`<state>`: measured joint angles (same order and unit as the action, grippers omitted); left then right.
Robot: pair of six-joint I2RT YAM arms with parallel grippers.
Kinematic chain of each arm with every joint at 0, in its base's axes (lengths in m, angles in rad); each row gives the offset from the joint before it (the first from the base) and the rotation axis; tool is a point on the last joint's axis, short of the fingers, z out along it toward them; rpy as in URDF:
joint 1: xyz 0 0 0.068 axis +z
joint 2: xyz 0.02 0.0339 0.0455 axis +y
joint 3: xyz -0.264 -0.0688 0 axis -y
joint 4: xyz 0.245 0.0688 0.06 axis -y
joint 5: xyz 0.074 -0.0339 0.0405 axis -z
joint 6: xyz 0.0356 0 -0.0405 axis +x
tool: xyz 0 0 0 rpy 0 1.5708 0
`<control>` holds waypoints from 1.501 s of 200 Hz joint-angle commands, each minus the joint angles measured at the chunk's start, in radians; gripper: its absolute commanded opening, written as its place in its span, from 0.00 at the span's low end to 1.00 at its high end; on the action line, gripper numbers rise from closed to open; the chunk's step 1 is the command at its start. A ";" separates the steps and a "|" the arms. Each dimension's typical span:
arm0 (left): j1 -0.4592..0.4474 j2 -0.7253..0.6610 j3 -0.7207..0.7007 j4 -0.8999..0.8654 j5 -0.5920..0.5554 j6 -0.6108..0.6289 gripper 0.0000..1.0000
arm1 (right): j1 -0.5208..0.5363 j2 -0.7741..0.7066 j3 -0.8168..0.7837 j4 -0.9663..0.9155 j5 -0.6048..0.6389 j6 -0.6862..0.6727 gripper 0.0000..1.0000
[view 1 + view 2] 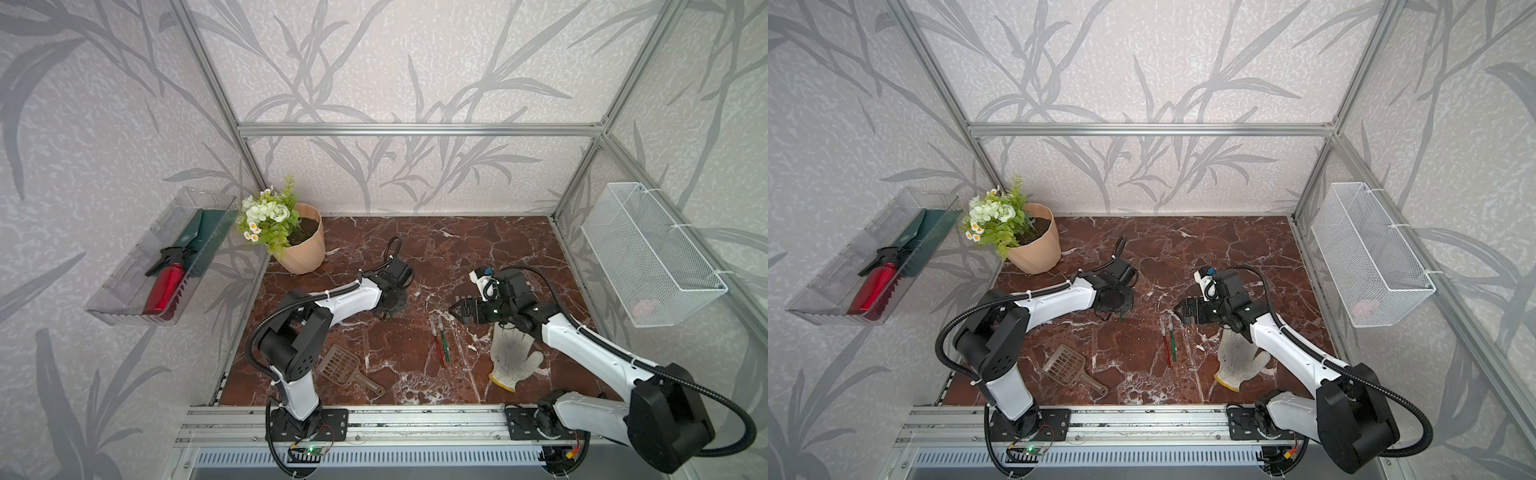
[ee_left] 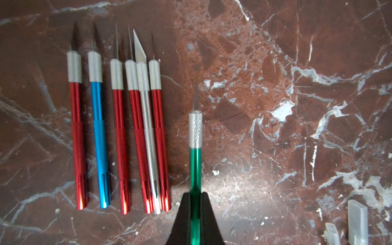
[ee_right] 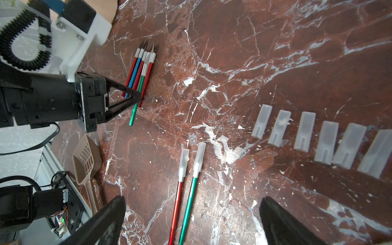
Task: Remove protective caps from carving knives
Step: Place the carving knife at the center of the board.
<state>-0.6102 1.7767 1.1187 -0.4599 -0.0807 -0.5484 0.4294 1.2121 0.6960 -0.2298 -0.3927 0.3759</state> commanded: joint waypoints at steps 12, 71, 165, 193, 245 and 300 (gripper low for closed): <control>0.018 0.040 0.050 -0.031 -0.025 0.029 0.06 | 0.005 -0.001 -0.015 -0.002 0.010 -0.012 0.99; 0.031 0.079 0.086 -0.025 -0.030 0.046 0.07 | 0.008 -0.005 -0.017 0.017 0.011 -0.002 0.99; 0.043 0.121 0.118 -0.025 -0.021 0.056 0.17 | 0.009 -0.021 -0.024 0.007 0.029 -0.008 0.99; 0.044 0.125 0.121 -0.023 -0.018 0.057 0.17 | 0.009 -0.023 -0.024 0.004 0.032 -0.008 0.99; 0.046 0.121 0.117 -0.025 -0.018 0.057 0.18 | 0.009 -0.026 -0.029 0.005 0.035 -0.006 0.99; 0.032 0.023 0.094 -0.067 -0.009 0.010 0.18 | 0.009 -0.061 -0.019 -0.050 0.033 -0.016 0.99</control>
<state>-0.5686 1.8828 1.2114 -0.4702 -0.0776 -0.5095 0.4347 1.1988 0.6762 -0.2356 -0.3664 0.3725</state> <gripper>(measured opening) 0.178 0.993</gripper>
